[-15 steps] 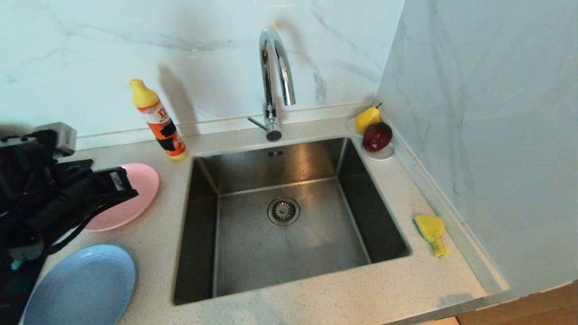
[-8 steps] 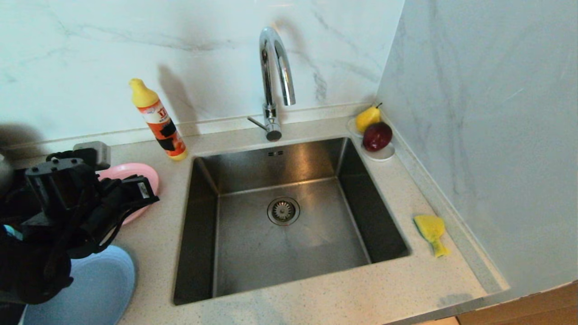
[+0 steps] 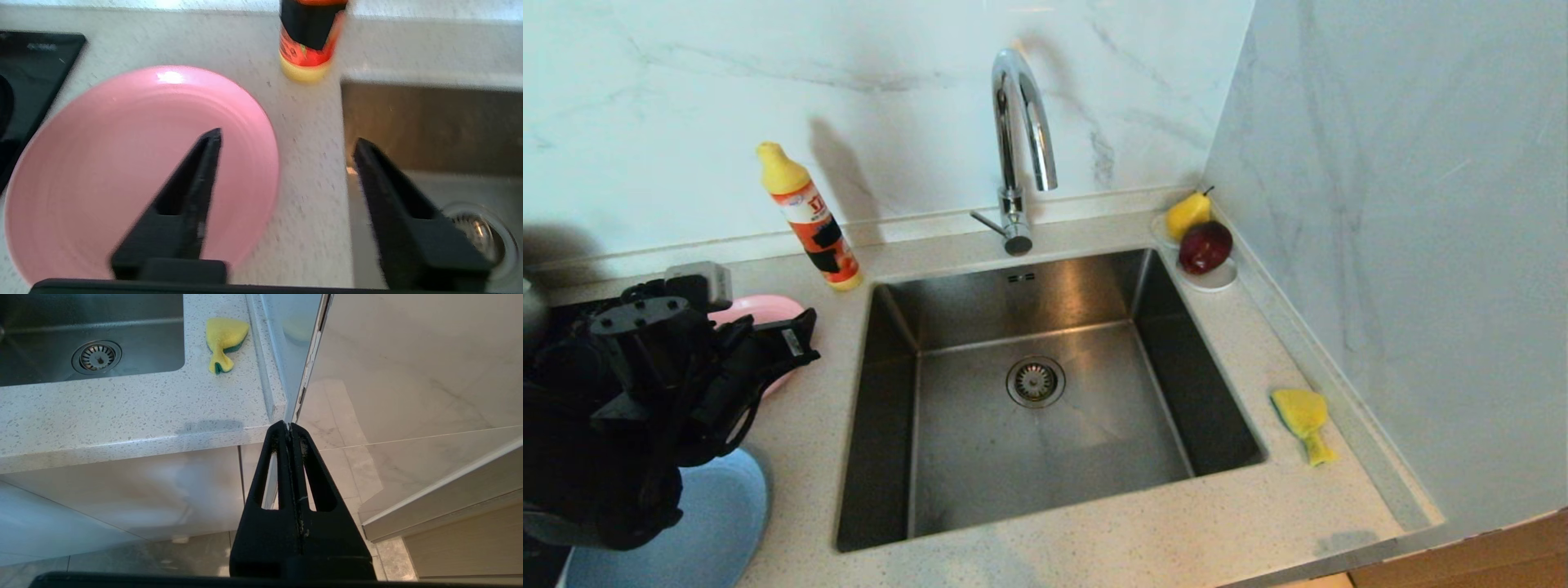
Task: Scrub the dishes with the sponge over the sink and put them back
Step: Grab the dish soap
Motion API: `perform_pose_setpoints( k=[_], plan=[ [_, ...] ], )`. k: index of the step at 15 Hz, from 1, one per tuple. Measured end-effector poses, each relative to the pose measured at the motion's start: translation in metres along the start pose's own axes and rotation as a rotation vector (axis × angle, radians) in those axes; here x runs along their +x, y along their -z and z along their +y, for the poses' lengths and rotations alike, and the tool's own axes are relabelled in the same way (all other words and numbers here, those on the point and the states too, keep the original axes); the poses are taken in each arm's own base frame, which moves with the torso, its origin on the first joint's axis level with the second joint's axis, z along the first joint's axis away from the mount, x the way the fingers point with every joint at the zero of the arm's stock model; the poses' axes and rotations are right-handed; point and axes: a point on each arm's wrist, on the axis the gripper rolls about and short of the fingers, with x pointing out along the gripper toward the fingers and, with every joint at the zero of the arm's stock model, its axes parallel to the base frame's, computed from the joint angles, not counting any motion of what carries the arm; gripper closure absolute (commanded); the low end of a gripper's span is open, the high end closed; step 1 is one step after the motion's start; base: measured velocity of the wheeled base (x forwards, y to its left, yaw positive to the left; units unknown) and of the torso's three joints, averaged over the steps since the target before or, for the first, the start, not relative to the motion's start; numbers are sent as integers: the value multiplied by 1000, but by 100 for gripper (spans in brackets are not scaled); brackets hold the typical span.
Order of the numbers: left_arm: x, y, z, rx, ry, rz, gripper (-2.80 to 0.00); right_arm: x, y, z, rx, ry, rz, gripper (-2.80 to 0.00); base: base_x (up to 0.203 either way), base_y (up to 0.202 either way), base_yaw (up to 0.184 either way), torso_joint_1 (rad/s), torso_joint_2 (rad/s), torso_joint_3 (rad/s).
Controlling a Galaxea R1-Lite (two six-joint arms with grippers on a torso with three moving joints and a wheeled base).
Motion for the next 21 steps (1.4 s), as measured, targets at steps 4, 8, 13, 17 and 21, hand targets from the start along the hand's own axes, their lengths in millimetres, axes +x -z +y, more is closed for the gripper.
perform_pose_setpoints(
  k=[4,8,13,17,21],
  plan=[
    [14,10,-1,-11,-27,-62,-280,0,0,0,0,0,-1,0,0,0,0,0,0,0],
    [33,12,-2,-18,-38,-92,-280,0,0,0,0,0,0,0,0,0,0,0,0,0],
    [59,17,-4,-29,-47,-122,-280,0,0,0,0,0,-1,0,0,0,0,0,0,0],
    [86,17,-10,-37,-48,-173,-280,0,0,0,0,0,0,0,0,0,0,0,0,0],
    [110,24,-11,-46,-61,-208,-280,0,0,0,0,0,0,0,0,0,0,0,0,0]
  ],
)
